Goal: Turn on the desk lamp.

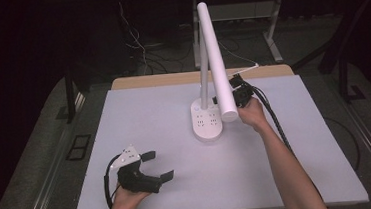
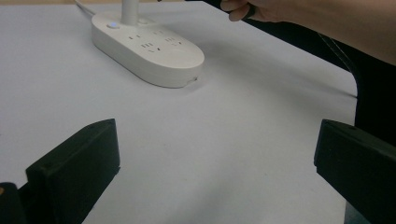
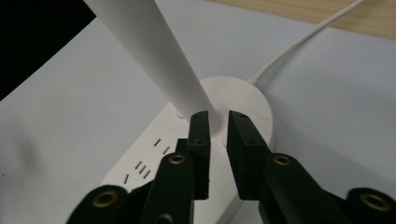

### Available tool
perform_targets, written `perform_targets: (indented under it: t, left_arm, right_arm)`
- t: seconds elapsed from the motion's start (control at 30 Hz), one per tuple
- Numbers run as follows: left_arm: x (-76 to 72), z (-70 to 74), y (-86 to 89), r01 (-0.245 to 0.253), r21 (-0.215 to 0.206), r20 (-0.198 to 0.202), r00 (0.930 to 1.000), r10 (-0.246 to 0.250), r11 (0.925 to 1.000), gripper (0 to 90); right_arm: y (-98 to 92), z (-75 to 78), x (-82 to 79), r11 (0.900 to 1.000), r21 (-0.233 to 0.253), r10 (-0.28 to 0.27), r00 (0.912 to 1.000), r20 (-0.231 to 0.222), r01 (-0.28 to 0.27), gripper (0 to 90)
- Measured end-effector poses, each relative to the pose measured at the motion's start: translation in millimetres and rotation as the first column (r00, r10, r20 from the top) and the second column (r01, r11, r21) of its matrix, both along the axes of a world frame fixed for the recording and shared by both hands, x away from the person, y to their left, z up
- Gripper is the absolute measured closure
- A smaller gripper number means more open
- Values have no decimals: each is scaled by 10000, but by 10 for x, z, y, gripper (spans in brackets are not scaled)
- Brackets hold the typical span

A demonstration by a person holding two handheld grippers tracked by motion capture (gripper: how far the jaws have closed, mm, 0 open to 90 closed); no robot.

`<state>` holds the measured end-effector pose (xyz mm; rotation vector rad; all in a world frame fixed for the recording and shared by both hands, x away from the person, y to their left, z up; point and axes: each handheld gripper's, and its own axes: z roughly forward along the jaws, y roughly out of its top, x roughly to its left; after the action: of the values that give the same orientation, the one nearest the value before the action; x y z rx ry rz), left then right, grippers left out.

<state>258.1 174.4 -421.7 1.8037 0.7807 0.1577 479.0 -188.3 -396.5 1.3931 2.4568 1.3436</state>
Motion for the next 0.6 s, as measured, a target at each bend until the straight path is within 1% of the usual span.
perform_targets:
  t: [0.03,0.1,0.23,0.27,0.37,0.43,0.6]
  left_arm:
    - [1,0,2,-2,-4,-8,10000,2,10000,0]
    - [3,0,4,10,2,-13,10000,-10,10000,0]
    - [4,0,3,19,-10,-10,10000,-19,10000,0]
    - [4,0,3,21,-10,-12,10000,-21,10000,0]
    - [4,-1,1,34,-9,-14,10000,-34,10000,0]
    - [5,-2,1,45,11,-18,10000,-45,10000,0]
    - [8,-3,4,45,4,-25,10000,-45,10000,0]
  right_arm:
    - [6,-36,24,10000,45,-7,10000,-30,7,834]
    - [12,-68,44,10000,54,-21,9999,-104,21,866]
    - [19,-125,75,9999,71,-116,9998,-166,117,897]
    - [22,-135,79,9999,87,-143,9996,-228,145,897]
    - [26,-167,97,10000,47,-87,9999,-122,88,897]
    - [36,-207,110,9999,75,-73,9997,-242,75,897]
    - [58,-261,132,9998,141,-135,9995,-288,139,897]
